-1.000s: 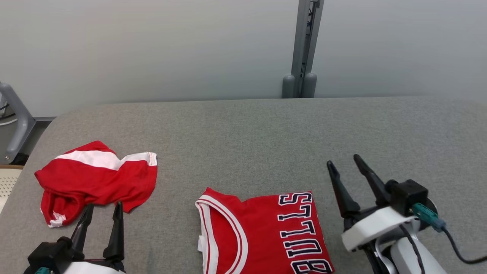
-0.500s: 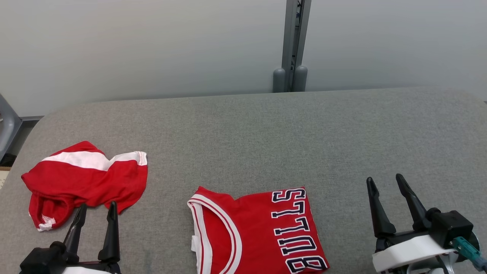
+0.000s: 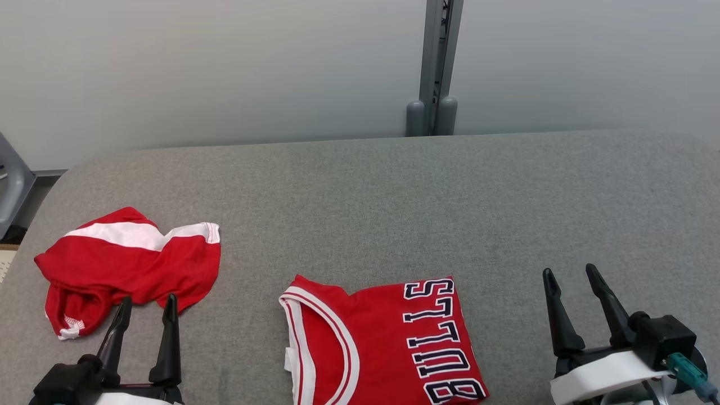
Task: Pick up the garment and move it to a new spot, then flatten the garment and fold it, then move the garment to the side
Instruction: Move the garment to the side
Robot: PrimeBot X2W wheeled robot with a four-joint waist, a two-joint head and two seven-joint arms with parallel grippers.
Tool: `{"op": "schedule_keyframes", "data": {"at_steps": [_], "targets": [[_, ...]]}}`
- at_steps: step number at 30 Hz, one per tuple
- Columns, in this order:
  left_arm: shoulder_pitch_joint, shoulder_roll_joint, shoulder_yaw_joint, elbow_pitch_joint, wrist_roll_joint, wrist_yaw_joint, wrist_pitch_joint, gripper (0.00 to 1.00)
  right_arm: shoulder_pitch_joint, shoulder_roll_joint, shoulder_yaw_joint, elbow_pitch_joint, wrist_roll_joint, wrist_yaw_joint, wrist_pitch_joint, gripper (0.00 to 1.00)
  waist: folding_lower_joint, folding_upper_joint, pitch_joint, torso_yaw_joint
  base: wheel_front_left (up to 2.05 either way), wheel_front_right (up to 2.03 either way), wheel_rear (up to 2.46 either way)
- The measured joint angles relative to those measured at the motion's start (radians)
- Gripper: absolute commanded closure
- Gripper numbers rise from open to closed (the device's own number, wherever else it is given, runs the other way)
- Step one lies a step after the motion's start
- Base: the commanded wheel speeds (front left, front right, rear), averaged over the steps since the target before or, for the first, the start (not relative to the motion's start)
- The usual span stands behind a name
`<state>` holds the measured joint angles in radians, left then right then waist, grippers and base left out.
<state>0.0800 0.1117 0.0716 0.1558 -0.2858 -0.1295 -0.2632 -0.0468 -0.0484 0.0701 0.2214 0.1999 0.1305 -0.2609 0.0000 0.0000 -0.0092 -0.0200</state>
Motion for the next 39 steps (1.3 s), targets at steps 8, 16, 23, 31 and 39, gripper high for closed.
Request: {"op": "schedule_keyframes", "data": {"at_steps": [8,16,23,31,39], "targets": [[0.005,-0.001,-0.002,-0.004,0.003,0.000,0.000,0.00,-0.002,0.000,0.000,0.025,0.007,0.000,-0.001,0.00,0.0000,0.0000,-0.001,0.003,0.00,0.00,0.00],[0.010,-0.002,-0.007,-0.003,0.003,0.000,0.000,0.00,-0.010,-0.001,0.029,0.091,0.033,0.000,0.049,0.00,0.0000,0.0000,-0.001,0.007,0.00,0.00,0.00],[0.004,-0.002,-0.024,0.008,0.003,0.000,0.000,0.00,-0.083,0.002,0.157,0.211,0.215,0.000,0.264,0.00,0.0000,0.0000,-0.001,0.039,0.00,0.00,0.00],[-0.002,0.002,-0.038,0.014,-0.002,0.000,0.000,0.00,-0.182,0.000,0.188,0.333,0.294,0.000,0.504,0.00,0.0000,0.0000,-0.002,0.089,0.00,0.00,0.00],[-0.005,0.009,-0.048,0.026,-0.006,0.000,0.000,0.00,-0.228,-0.001,0.152,0.448,0.359,0.000,0.667,0.00,0.0001,0.0000,-0.003,0.145,0.00,0.00,0.00]]}}
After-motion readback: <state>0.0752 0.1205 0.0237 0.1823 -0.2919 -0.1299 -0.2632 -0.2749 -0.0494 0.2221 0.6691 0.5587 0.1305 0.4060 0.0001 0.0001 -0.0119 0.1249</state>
